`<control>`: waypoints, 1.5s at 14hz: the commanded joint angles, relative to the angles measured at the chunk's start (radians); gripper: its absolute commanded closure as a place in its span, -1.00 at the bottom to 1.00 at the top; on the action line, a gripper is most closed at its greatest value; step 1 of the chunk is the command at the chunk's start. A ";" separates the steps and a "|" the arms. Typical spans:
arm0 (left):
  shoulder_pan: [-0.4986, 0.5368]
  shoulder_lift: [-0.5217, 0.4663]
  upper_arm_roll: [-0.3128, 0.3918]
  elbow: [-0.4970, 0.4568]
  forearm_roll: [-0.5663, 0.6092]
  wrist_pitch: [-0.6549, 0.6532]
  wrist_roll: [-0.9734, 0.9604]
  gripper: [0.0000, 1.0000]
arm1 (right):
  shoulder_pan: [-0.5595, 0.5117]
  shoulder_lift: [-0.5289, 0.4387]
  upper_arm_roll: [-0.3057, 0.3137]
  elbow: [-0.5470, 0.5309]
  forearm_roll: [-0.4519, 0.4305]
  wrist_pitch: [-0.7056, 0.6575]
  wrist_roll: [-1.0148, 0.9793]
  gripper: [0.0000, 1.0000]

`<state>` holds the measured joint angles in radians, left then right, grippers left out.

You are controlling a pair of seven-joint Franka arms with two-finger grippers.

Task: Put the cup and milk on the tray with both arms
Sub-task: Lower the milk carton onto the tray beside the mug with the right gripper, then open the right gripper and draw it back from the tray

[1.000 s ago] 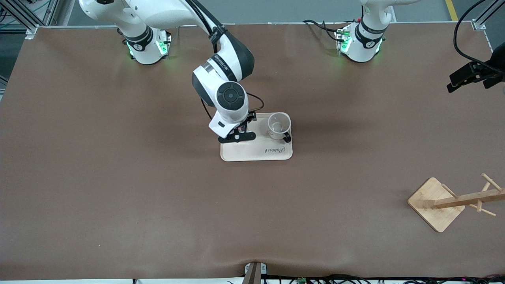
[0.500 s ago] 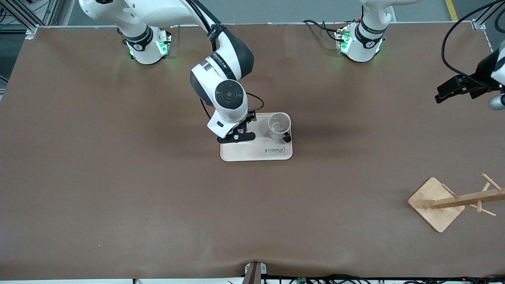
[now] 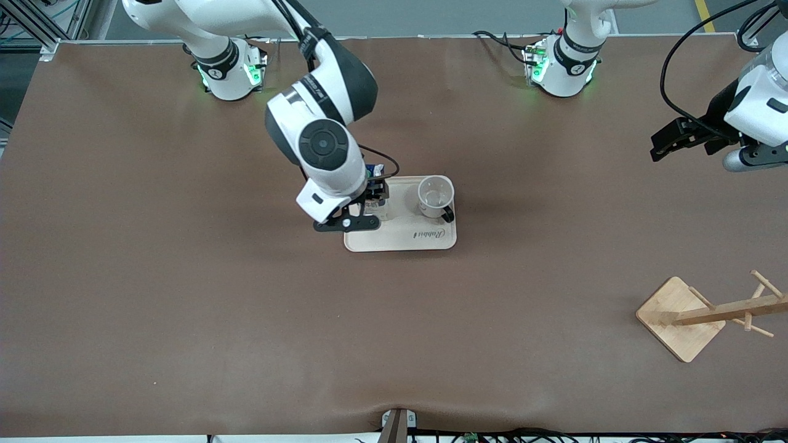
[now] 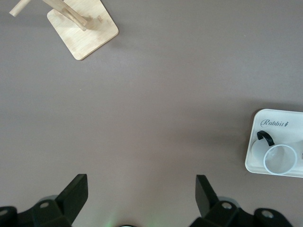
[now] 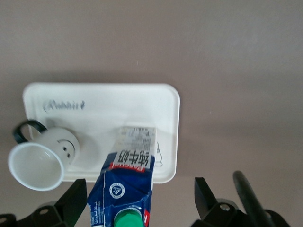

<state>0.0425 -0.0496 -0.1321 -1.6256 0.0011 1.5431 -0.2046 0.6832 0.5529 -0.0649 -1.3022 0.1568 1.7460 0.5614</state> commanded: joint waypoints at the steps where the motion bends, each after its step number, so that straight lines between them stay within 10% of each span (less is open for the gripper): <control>1: 0.010 -0.023 0.002 -0.007 -0.012 -0.011 0.011 -1.00 | -0.071 -0.004 0.010 0.064 0.010 -0.026 0.008 -1.00; 13: 0.013 -0.023 0.011 -0.008 -0.012 -0.011 0.011 -1.00 | -0.292 -0.197 -0.010 0.228 -0.020 -0.378 0.005 -1.00; 21: 0.011 -0.024 0.009 -0.010 -0.013 -0.011 0.010 -1.00 | -0.436 -0.442 -0.009 -0.127 -0.122 -0.272 -0.297 -1.00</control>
<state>0.0518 -0.0530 -0.1252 -1.6254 0.0011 1.5413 -0.2026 0.3044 0.2070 -0.0883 -1.2945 0.0463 1.4220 0.3581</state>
